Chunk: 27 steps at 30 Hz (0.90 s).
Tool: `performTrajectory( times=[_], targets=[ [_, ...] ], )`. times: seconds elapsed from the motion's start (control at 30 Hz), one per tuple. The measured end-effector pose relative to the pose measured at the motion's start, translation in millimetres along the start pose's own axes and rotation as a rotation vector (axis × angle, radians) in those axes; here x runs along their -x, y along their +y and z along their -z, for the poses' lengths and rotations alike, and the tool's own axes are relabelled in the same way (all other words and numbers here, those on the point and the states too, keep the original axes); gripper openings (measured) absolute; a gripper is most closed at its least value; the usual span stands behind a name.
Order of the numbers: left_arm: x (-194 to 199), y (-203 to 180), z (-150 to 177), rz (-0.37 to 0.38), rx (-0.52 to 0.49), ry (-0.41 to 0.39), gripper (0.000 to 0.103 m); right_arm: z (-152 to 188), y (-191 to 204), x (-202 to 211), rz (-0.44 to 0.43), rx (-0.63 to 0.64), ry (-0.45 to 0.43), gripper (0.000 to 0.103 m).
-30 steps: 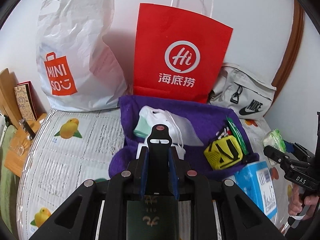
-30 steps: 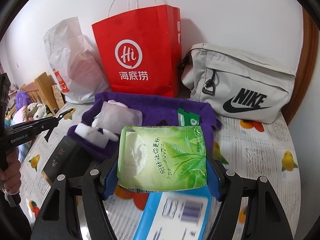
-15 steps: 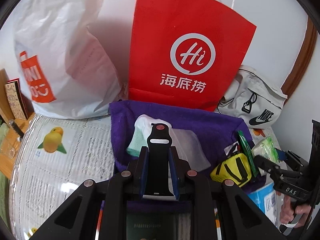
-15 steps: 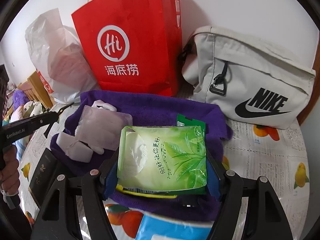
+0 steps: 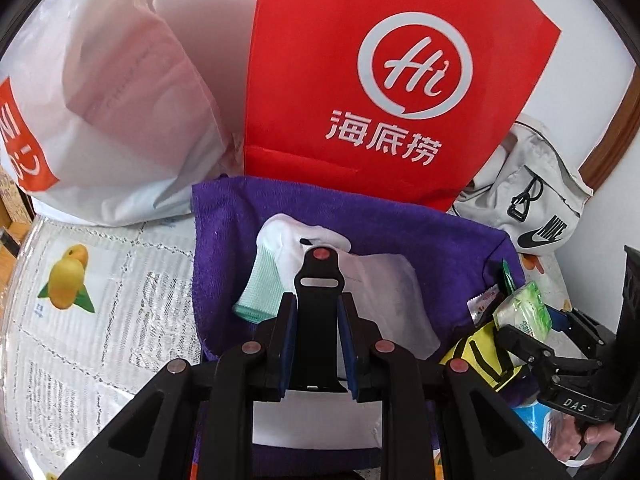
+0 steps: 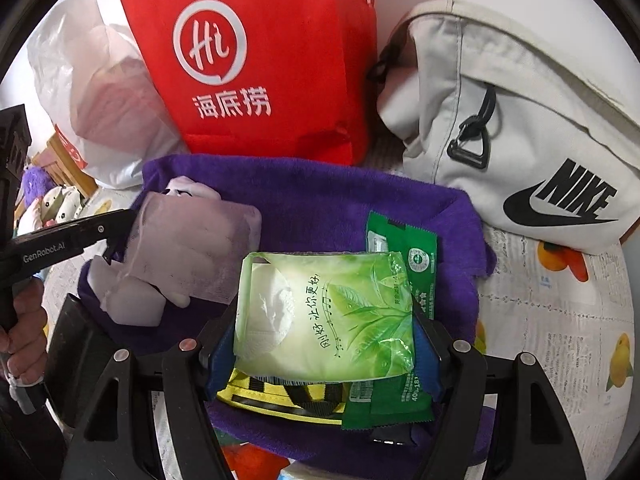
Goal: Organize soft objects
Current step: 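Lower the strap and wipe pack onto the towel and open both tools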
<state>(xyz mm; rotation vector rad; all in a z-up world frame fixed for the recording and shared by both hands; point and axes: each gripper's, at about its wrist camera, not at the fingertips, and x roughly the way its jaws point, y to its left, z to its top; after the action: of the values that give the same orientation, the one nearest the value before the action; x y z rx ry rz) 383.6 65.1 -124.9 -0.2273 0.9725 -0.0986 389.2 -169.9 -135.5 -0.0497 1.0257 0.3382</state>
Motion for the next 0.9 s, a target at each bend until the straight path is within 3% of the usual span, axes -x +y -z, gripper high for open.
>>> performTrajectory(
  times=[0.17,0.4,0.67,0.9],
  targets=[
    [1,2,-2,0.007,0.016,0.015,0.021,-1,-1,-1,0.006,0.001,0.008,0.077],
    [25,1,0,-0.019,0.006,0.007,0.034,-2,-1,20,0.01,-0.025,-0.021,0.087],
    [74,-6,21,-0.02,-0.006,-0.037,0.04,12,3,71,0.015,-0.067,-0.076,0.088],
    [120,-22,51,-0.041,-0.043,-0.081,0.05,45,21,125,0.062,-0.056,-0.117,0.088]
  ],
)
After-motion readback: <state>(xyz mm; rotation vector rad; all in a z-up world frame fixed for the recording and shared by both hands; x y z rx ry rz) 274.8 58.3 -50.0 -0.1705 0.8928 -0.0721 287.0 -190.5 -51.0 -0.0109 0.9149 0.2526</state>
